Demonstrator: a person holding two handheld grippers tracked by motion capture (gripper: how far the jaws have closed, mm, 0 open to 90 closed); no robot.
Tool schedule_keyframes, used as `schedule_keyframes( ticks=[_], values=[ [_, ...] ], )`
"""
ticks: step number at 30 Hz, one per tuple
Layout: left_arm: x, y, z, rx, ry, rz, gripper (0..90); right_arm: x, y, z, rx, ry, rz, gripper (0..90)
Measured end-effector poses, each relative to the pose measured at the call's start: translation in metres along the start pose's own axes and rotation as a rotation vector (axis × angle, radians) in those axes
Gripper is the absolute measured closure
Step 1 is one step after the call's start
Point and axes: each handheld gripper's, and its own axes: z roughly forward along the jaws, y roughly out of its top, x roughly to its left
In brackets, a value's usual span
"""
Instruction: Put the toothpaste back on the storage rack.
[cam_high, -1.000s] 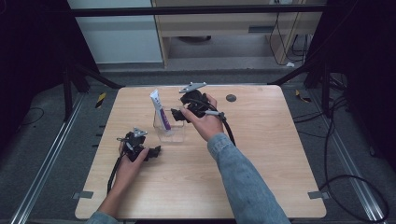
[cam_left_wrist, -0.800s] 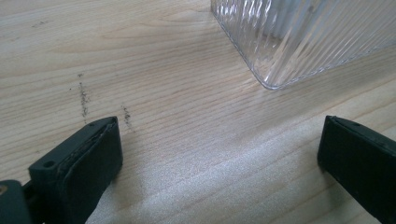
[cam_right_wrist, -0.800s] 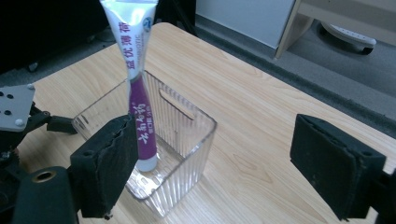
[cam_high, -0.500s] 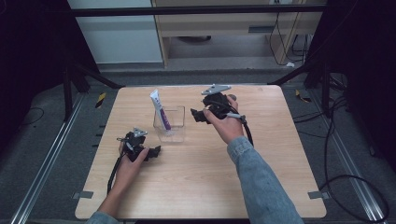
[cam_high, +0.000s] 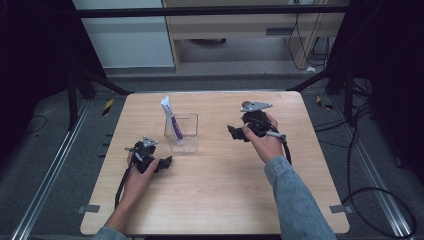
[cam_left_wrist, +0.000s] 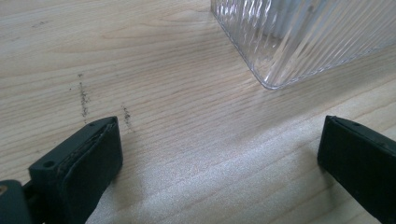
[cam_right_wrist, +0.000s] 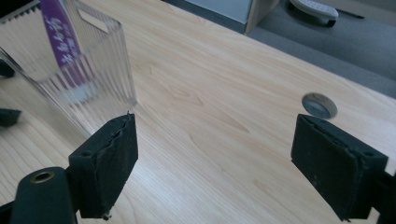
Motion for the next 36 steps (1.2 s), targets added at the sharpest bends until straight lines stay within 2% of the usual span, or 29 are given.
schedule_keyframes(
  ticks=[17, 22, 26, 32, 36],
  values=[
    [0.0, 0.0, 0.0, -0.002, 0.001, -0.003, 0.0, -0.036, -0.073, -0.013, 0.062, -0.05, 0.092, 14.6],
    [0.0, 0.0, 0.0, -0.001, 0.002, -0.002, 0.0, -0.047, -0.096, -0.016, 0.064, -0.067, 0.145, 14.8],
    [-0.001, 0.0, 0.0, -0.001, 0.003, -0.005, 0.0, -0.055, -0.109, -0.017, 0.05, -0.07, 0.188, 15.0],
    [-0.001, 0.0, 0.0, -0.003, 0.003, -0.006, 0.0, -0.07, -0.125, -0.015, 0.087, -0.115, 0.218, 15.1],
    [-0.001, 0.0, 0.0, 0.0, 0.005, -0.004, 0.0, -0.08, -0.133, -0.009, 0.101, -0.136, 0.259, 15.3]
  ],
)
